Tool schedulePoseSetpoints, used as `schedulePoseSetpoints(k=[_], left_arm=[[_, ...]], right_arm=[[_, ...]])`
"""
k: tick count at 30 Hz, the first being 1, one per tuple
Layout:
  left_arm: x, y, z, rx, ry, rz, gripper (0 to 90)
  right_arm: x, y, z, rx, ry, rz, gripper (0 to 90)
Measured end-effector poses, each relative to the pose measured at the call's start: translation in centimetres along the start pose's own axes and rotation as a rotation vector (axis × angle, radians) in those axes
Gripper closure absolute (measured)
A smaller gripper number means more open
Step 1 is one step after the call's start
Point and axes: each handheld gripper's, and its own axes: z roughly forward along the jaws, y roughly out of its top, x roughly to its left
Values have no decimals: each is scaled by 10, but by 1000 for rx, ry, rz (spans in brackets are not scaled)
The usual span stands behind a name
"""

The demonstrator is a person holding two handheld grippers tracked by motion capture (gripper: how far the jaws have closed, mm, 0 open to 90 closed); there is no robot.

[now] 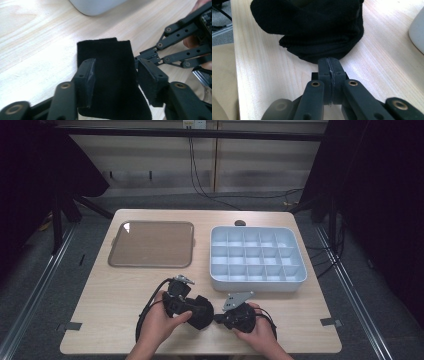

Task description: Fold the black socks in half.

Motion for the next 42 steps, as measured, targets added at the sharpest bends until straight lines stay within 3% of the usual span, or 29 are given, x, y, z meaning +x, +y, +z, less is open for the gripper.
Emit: schedulePoseSetpoints(k=[6,14,24,42], left_arm=[[9,-3,-10,-38,29,-25,432],[29,-14,-15,-38,85,-60,464],[49,-24,-4,10,137,-87,506],[41,-27,6,56,124,-46,503]], right_arm=[[-1,0,-1,-3,-5,0,896],[0,0,-1,-5,-4,5,890],[0,0,-2,-10,-3,8,886],[-2,-1,-3,-3,-17,12,808]])
